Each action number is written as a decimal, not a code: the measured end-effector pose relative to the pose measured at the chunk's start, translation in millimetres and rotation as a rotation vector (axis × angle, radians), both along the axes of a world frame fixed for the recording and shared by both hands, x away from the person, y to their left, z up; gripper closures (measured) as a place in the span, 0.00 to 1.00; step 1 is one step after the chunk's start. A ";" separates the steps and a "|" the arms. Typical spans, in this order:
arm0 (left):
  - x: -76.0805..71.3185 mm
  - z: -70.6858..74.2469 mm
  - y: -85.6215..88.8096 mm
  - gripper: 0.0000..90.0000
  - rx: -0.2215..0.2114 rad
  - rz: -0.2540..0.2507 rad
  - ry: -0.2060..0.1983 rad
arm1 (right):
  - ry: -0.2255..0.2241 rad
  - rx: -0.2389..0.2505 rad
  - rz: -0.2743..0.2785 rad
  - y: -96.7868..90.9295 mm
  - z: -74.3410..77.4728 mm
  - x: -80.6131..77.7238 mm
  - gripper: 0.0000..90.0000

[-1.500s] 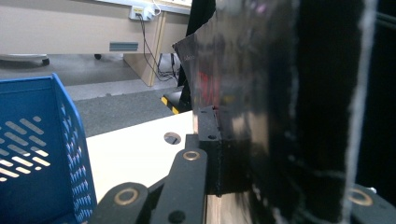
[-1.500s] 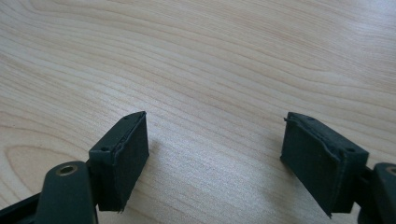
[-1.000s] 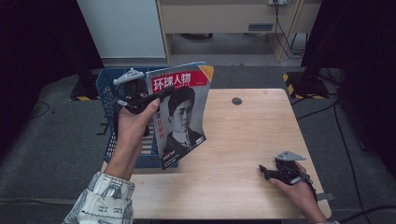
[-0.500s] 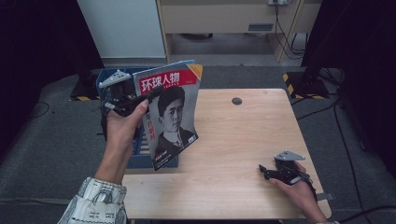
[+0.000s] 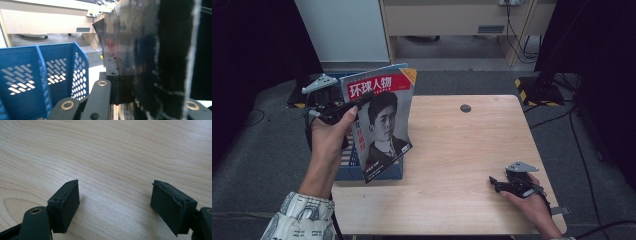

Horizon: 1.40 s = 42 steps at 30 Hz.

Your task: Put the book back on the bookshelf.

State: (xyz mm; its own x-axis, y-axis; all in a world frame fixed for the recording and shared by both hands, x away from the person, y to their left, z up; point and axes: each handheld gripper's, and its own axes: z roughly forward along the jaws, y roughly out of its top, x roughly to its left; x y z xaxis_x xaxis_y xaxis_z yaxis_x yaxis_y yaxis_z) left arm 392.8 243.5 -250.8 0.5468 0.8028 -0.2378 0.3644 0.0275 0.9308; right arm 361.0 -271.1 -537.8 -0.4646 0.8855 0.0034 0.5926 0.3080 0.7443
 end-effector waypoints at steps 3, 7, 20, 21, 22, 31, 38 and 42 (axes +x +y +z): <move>-1.7 0.2 7.6 0.97 0.002 0.009 0.001 | 0.000 0.002 -0.002 0.2 0.0 0.0 0.26; -3.5 3.1 15.4 0.97 0.013 0.021 -0.005 | 0.000 0.001 -0.002 0.2 0.0 0.0 0.26; -7.5 5.6 40.4 0.97 0.025 0.062 -0.009 | 0.001 0.001 -0.001 0.2 0.0 0.0 0.26; -7.7 5.3 42.4 0.97 0.024 0.066 -0.009 | 0.000 -0.001 0.003 -0.1 0.0 0.1 0.26; -7.8 5.1 44.1 0.97 0.025 0.070 -0.009 | 0.000 -0.001 0.003 -0.1 0.0 0.1 0.26; -8.9 4.9 53.6 0.97 0.008 0.087 -0.016 | 0.002 0.001 -0.001 0.2 0.0 -0.2 0.26; -7.7 4.5 55.7 0.97 0.002 0.092 -0.015 | 0.002 0.003 -0.003 0.3 0.0 -0.2 0.26; -10.1 6.9 59.6 0.97 0.005 0.100 -0.019 | 0.003 0.002 -0.001 0.2 0.1 -0.2 0.26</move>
State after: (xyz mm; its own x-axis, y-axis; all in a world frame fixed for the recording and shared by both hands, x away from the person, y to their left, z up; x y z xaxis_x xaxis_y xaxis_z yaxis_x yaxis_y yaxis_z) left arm 382.7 303.1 -243.9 0.4678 0.8548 -0.2245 0.3425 0.0588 0.9377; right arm 360.9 -270.9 -537.7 -0.4636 0.8860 0.0061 0.5949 0.3062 0.7432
